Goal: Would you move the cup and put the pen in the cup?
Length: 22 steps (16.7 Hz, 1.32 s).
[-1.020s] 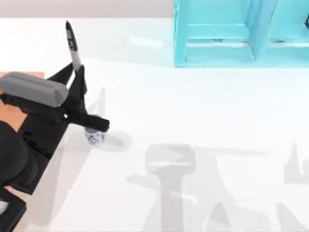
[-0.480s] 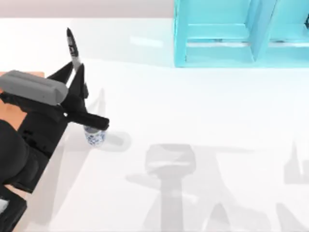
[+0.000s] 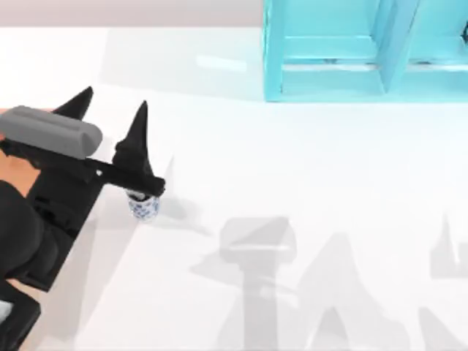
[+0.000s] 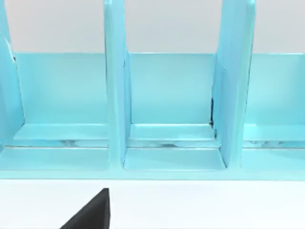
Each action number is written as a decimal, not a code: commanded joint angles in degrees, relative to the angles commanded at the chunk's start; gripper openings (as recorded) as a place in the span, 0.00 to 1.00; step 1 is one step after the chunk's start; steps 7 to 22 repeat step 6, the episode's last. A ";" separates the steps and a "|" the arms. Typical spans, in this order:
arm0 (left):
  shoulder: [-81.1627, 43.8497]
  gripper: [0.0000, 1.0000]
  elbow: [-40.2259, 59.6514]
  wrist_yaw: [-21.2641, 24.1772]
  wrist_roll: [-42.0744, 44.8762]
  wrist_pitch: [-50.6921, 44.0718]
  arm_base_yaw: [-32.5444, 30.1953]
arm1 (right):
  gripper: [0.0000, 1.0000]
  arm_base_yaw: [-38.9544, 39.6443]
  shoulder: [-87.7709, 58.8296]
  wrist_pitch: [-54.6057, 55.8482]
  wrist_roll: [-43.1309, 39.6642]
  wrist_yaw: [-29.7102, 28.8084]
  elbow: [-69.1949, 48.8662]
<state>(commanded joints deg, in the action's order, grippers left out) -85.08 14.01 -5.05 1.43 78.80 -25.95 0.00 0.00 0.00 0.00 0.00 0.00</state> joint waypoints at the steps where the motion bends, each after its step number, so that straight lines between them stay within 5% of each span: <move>1: 0.00 1.00 0.00 0.00 0.00 0.00 0.00 | 1.00 0.00 0.00 0.00 0.00 0.00 0.00; 22: 0.00 1.00 0.00 0.00 0.00 0.00 0.00 | 1.00 0.00 0.00 0.00 0.00 0.00 0.00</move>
